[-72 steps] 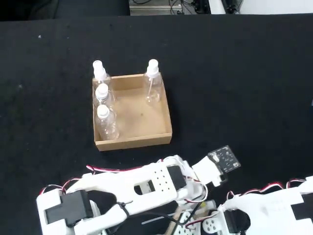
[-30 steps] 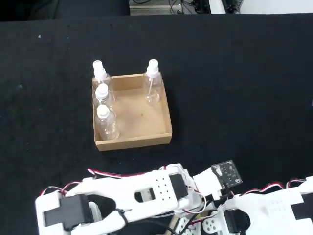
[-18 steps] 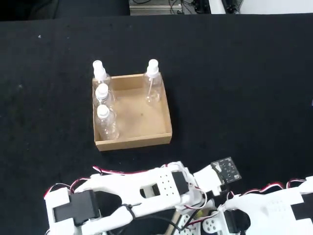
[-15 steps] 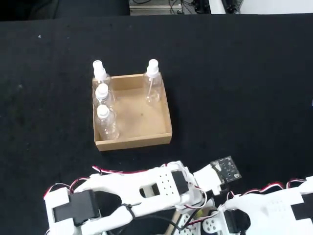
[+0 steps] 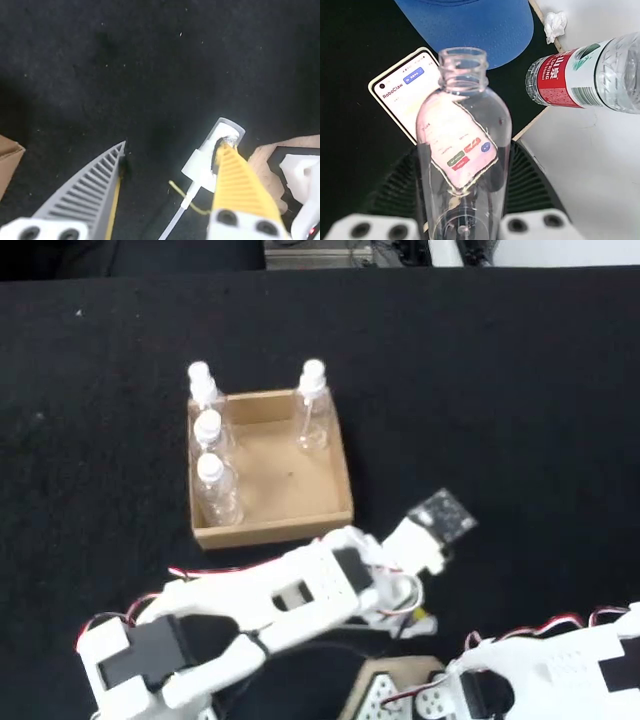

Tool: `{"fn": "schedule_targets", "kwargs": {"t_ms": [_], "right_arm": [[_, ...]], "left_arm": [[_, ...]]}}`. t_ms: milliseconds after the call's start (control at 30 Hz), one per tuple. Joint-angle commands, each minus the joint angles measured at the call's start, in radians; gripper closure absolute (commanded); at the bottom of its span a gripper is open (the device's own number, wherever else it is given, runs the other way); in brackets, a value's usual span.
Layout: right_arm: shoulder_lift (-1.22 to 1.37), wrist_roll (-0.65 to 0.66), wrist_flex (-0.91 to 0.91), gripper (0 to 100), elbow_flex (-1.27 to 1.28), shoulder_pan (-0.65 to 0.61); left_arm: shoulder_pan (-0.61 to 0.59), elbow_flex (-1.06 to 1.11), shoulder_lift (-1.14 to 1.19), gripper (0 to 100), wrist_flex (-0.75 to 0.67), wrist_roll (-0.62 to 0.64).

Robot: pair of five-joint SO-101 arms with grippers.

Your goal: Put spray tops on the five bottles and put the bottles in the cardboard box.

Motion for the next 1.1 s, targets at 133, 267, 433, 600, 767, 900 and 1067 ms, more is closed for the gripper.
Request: {"fn": "schedule_targets", "kwargs": {"t_ms": [133, 267, 433, 600, 767, 900, 1067], "right_arm": [[-0.007, 0.009, 0.005, 98.7, -0.054, 0.012], [-0.007, 0.011, 0.002, 98.7, -0.054, 0.014], [-0.007, 0.011, 0.003, 98.7, -0.054, 0.014], [-0.005, 0.011, 0.005, 98.7, -0.047, 0.011], [-0.007, 0.012, -0.003, 98.7, -0.016, 0.011], [-0.007, 0.037, -0.003, 98.7, -0.013, 0.011], [-0.007, 0.038, -0.003, 98.7, -0.013, 0.015]], "left_arm": [[-0.015, -0.054, -0.011, 75, 0.000, 0.000], [-0.005, -0.142, -0.064, 75, 0.160, -0.071], [0.094, -0.160, -0.075, 75, 0.255, -0.198], [0.125, -0.107, -0.017, 75, 0.161, -0.203], [0.125, -0.124, 0.084, 75, 0.115, -0.209], [0.125, -0.177, 0.140, 81, 0.164, -0.209], [0.136, -0.255, 0.152, 95, 0.253, -0.209]]}}
